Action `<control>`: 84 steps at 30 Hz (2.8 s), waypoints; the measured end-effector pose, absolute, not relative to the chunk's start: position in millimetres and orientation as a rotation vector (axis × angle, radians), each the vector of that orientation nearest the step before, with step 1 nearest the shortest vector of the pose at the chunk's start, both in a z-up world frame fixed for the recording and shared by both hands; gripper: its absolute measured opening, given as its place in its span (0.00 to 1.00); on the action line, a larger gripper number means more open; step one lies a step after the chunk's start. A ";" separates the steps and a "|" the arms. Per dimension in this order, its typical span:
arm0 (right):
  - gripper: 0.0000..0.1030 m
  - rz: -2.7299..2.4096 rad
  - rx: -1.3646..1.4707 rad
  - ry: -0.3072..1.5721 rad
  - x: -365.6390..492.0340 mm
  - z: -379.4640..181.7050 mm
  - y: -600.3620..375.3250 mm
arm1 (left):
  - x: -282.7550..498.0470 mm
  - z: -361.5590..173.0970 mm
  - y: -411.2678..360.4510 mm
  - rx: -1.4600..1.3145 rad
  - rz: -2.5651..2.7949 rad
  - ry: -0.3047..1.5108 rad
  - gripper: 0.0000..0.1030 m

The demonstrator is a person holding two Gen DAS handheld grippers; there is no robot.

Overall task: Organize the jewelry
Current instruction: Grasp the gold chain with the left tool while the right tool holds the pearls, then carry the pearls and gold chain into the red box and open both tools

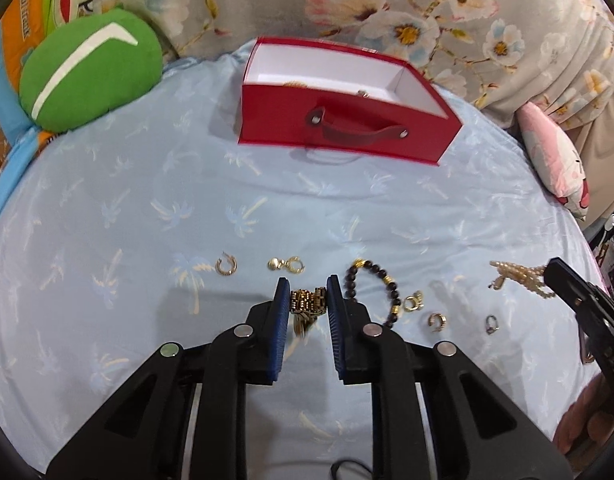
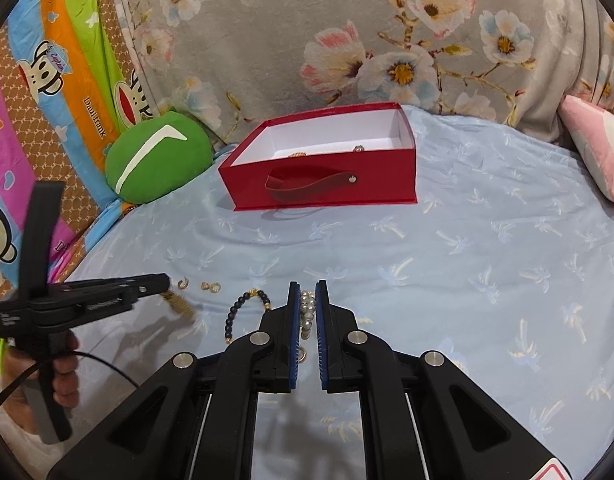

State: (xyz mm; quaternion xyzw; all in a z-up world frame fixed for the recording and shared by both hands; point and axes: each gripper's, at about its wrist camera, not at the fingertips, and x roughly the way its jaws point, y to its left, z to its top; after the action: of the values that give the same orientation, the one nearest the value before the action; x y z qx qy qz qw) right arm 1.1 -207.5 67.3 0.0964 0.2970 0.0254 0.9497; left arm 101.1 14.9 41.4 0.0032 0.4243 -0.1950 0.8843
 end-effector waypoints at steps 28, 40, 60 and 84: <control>0.06 0.060 0.122 0.440 115.7 194.7 -252.6 | 188.3 201.4 -22.8 0.051 -0.441 0.648 0.13; 0.06 0.035 0.159 0.530 244.3 171.3 -276.3 | 303.7 189.9 -64.7 0.014 -0.430 0.705 0.13; 0.06 -0.040 0.149 0.698 384.7 91.3 -297.5 | 454.5 96.3 -111.4 0.069 -0.335 0.847 0.13; 0.27 -0.043 0.202 0.606 349.3 101.2 -304.0 | 433.6 95.7 -126.9 0.139 -0.256 0.763 0.37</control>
State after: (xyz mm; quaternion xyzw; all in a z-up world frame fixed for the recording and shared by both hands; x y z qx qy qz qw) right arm 349.3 -304.0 101.2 0.0990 0.2978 -0.0210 0.9492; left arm 433.6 -126.9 95.7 0.0674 0.3710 -0.1245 0.9178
